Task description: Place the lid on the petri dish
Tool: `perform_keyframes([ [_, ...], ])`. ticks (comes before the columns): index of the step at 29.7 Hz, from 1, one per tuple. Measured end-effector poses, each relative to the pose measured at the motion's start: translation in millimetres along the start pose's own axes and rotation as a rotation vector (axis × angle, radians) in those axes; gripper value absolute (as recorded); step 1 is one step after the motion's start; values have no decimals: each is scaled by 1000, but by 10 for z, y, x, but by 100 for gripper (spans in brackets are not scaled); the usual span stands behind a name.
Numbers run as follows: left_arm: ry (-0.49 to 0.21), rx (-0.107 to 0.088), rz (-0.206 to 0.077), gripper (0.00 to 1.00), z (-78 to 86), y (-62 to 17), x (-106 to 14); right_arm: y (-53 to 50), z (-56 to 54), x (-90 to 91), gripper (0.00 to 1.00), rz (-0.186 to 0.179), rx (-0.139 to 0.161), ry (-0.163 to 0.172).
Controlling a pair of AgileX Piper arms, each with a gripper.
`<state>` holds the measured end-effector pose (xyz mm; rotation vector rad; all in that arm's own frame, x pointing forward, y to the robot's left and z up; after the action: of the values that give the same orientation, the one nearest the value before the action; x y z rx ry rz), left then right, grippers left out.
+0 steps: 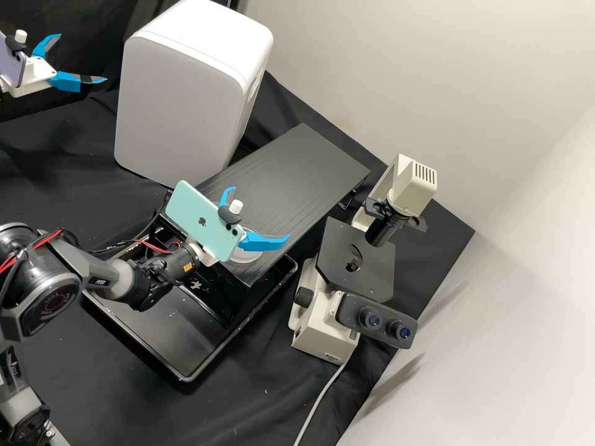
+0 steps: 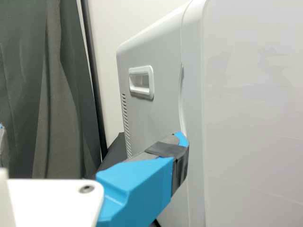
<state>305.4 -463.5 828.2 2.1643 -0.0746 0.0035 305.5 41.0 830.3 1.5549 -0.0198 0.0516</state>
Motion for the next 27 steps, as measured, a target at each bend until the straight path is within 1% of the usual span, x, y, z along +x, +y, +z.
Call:
perform_keyframes([
  [14,-4,0,-1,100,13,-3,0,0,0,0,100,0,0,0],
  [15,0,-4,0,100,12,-2,0,0,0,0,100,0,0,0],
  [17,-7,-14,-1,100,69,-13,-1,0,0,0,100,0,0,0],
  [19,-9,-19,-8,100,140,-42,-15,0,0,0,100,0,0,0],
  [21,-23,-24,-13,100,243,-64,-24,0,0,0,100,0,0,0],
  [23,-61,-26,-32,100,375,-114,-58,0,0,0,100,0,0,0],
  [25,-108,-26,-57,100,506,-180,-116,0,0,0,100,0,0,0],
  [27,-158,-17,-73,100,609,-254,-207,0,0,0,100,0,0,0],
])
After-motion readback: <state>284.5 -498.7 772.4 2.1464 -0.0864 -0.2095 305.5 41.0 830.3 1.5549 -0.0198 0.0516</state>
